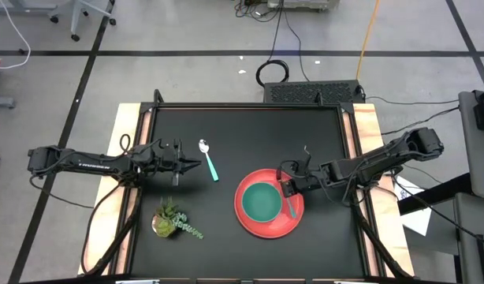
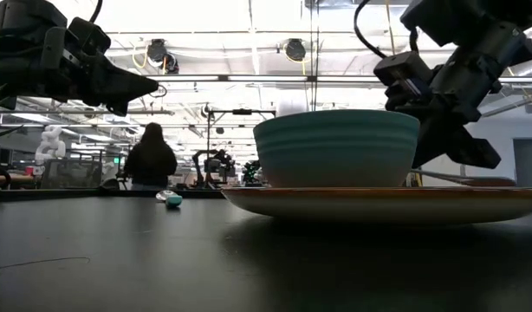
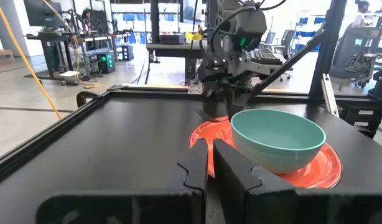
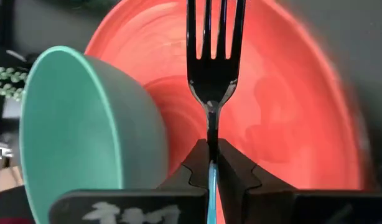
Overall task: Pick and place plate/cup/fork/spoon on tray
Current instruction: Put the fork on the orange plate beside the green bowl, then put the spoon into the green bowl
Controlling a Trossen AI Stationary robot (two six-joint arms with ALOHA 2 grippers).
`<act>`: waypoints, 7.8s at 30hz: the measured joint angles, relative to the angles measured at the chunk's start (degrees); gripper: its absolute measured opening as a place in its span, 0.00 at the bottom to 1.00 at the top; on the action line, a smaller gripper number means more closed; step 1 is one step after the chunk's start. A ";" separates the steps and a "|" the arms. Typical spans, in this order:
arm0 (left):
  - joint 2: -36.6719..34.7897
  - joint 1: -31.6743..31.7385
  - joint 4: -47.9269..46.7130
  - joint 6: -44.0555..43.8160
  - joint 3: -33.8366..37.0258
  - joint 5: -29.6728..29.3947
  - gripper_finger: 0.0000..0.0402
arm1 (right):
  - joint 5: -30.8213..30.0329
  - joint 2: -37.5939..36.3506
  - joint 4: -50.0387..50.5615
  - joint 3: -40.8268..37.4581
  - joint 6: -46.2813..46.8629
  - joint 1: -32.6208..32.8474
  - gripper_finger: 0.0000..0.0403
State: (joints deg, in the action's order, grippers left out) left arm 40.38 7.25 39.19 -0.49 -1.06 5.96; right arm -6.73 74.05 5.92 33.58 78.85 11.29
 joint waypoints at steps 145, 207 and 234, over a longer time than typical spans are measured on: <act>0.11 -0.25 -1.23 -0.48 0.00 0.00 0.08 | -3.02 -16.96 13.26 0.00 -31.96 -3.30 0.25; 0.11 -0.25 -3.90 1.88 0.00 -1.57 0.08 | 5.32 -46.26 -44.26 -30.86 -91.14 -3.34 0.00; 0.11 -0.25 -3.85 1.70 0.00 -1.57 0.08 | -1.33 -71.34 -21.39 -30.91 -95.40 -3.45 0.00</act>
State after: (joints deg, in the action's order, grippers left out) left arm 40.49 7.01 35.33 1.21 -1.06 4.38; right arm -8.05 2.71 -15.48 2.68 -16.55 7.84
